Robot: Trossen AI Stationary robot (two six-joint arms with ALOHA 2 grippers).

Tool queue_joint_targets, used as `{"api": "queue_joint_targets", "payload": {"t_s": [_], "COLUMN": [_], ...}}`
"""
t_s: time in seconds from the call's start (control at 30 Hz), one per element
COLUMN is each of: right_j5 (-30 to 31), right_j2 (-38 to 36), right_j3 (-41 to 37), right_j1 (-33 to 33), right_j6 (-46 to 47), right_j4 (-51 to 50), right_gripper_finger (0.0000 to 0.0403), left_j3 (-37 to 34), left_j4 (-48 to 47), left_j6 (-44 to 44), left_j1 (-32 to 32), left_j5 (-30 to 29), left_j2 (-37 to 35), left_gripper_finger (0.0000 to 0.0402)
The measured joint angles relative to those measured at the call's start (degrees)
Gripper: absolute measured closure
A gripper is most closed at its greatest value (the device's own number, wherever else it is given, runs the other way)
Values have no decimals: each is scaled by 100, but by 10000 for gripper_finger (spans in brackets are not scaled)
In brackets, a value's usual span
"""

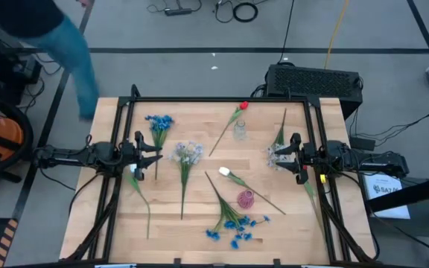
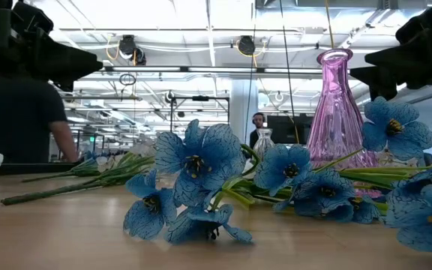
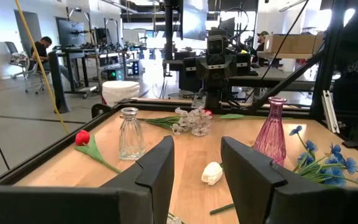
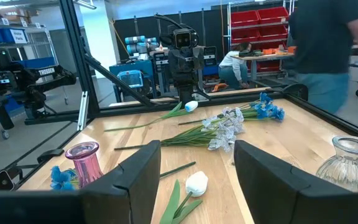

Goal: Sort flowers into vase by color

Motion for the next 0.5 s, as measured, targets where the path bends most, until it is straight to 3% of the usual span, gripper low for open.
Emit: {"api": "queue_joint_targets", "payload": {"t_s": [0.5], "right_j5": [-1], "right_j2": [-2], "right_j3": [1], "right_j1": [0], "right_j6": [44], "right_j4": [17], "right_gripper_finger": [206], "left_j3": [-1], "left_j4": [-1], "left_j6": [0], "left_j1": [-1], "left_j5": [2], "left_j2": [1], "left_gripper_finger": [263]}}
